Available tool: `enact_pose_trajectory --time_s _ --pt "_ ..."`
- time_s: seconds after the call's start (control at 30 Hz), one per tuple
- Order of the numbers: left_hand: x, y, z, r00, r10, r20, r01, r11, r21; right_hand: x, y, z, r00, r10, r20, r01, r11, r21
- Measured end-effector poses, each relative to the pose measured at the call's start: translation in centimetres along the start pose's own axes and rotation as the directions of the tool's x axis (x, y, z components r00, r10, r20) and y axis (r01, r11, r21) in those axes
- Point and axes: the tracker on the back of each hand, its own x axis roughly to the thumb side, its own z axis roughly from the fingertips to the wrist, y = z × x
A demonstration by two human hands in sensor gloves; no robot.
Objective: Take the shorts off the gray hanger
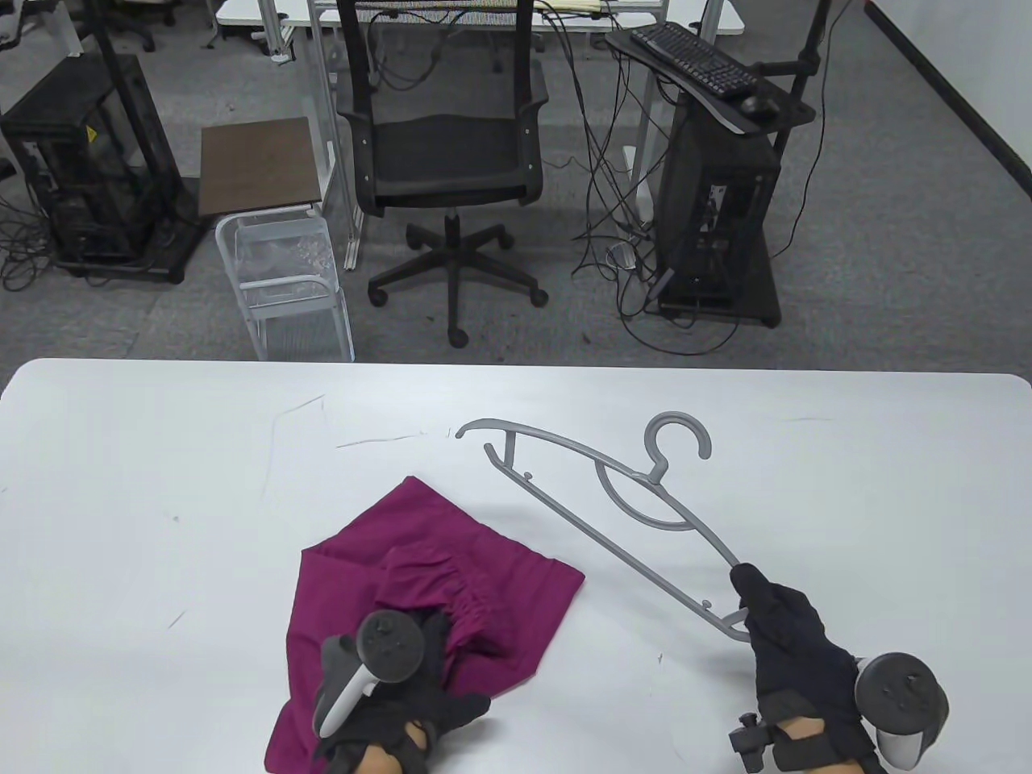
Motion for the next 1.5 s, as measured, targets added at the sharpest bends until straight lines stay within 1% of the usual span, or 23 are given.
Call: enact_pose_trajectory --time_s 0.07,0.13,0.17,0.23,0.3,0.37,0.43,0.53,0.6,0.67,0.7,0.73,0.77,0.83,0.97,1.1,1.17,1.27,1.3,1.37,1.4,1.43,1.5 --pt "-0.1 1.1 0.8 0.996 0.07 0.049 -0.073 0.995 0.065 0.1 0.1 0.0 1.0 0.001 0.0 -0.001 1.0 0.01" --pt "-0.1 2.3 1.9 0.974 0.183 0.134 -0.202 0.969 0.144 0.3 0.1 0.2 1.0 0.029 -0.009 -0.029 1.0 0.003" --pt "-0.1 2.9 2.6 0.95 0.239 0.202 -0.278 0.941 0.194 0.3 0.1 0.2 0.999 0.037 -0.023 -0.037 0.999 -0.002" --pt "-0.1 3.9 3.5 0.908 0.3 0.292 -0.375 0.894 0.246 0.0 0.2 0.4 0.995 0.031 -0.092 -0.032 0.999 -0.009" --pt "-0.3 4.4 3.9 0.877 0.338 0.34 -0.435 0.86 0.267 -0.6 0.2 0.4 0.983 0.033 -0.181 -0.035 0.999 -0.009" --pt "-0.5 4.5 4.0 0.872 0.352 0.34 -0.448 0.854 0.265 -1.4 0.2 0.5 0.962 0.057 -0.268 -0.057 0.998 0.008" --pt "-0.5 4.3 3.9 0.885 0.335 0.325 -0.426 0.863 0.27 -2.5 0.3 0.6 0.925 0.119 -0.361 -0.108 0.993 0.051" --pt "-0.2 4.1 3.7 0.898 0.309 0.313 -0.394 0.882 0.26 -3.8 1.0 0.8 0.891 0.156 -0.426 -0.12 0.987 0.111" --pt "0.0 3.9 3.7 0.896 0.309 0.318 -0.394 0.884 0.251 -4.2 1.3 0.8 0.884 0.124 -0.451 -0.084 0.991 0.107" --pt "0.1 3.9 3.7 0.896 0.307 0.32 -0.392 0.886 0.249 -4.3 1.6 0.7 0.873 0.182 -0.452 -0.126 0.98 0.151" --pt "0.1 3.9 3.7 0.897 0.305 0.32 -0.39 0.887 0.248 -4.5 2.0 0.6 0.861 0.26 -0.438 -0.179 0.959 0.218" --pt "0.1 3.9 3.7 0.897 0.305 0.32 -0.39 0.887 0.248 -4.6 2.2 0.6 0.854 0.291 -0.432 -0.198 0.949 0.246" --pt "0.1 3.9 3.7 0.897 0.309 0.315 -0.392 0.886 0.247 -4.9 2.5 0.6 0.833 0.328 -0.445 -0.216 0.934 0.284" --pt "0.0 3.8 3.6 0.897 0.32 0.305 -0.398 0.885 0.241 -5.4 3.0 0.7 0.813 0.353 -0.463 -0.214 0.921 0.326" --pt "-0.3 3.7 3.5 0.901 0.332 0.279 -0.399 0.886 0.237 -6.5 3.9 0.9 0.777 0.375 -0.505 -0.159 0.894 0.42" --pt "-0.4 3.7 3.4 0.902 0.341 0.263 -0.404 0.883 0.24 -7.0 4.4 1.2 0.758 0.407 -0.51 -0.162 0.875 0.456" --pt "-0.5 3.7 3.4 0.902 0.345 0.26 -0.407 0.879 0.247 -7.2 4.6 1.3 0.754 0.396 -0.525 -0.135 0.875 0.465" --pt "-0.7 3.9 3.7 0.893 0.358 0.274 -0.43 0.86 0.277 -7.2 4.4 1.4 0.763 0.376 -0.525 -0.13 0.886 0.446" --pt "-0.7 4.0 3.8 0.89 0.355 0.285 -0.434 0.851 0.296 -7.1 4.3 1.4 0.77 0.358 -0.528 -0.123 0.895 0.428" --pt "-0.6 4.5 4.4 0.897 0.32 0.307 -0.422 0.827 0.372 -6.4 3.4 1.3 0.805 0.279 -0.524 -0.113 0.938 0.327" --pt "-0.5 4.8 4.9 0.904 0.276 0.325 -0.402 0.808 0.431 -5.5 2.6 1.0 0.839 0.251 -0.483 -0.136 0.956 0.26" --pt "-0.3 5.1 5.4 0.914 0.228 0.335 -0.374 0.794 0.48 -5.0 2.2 0.8 0.857 0.259 -0.445 -0.165 0.957 0.239" --pt "0.1 5.5 6.2 0.926 0.133 0.354 -0.324 0.76 0.563 -3.8 1.3 0.3 0.899 0.3 -0.318 -0.239 0.947 0.215"
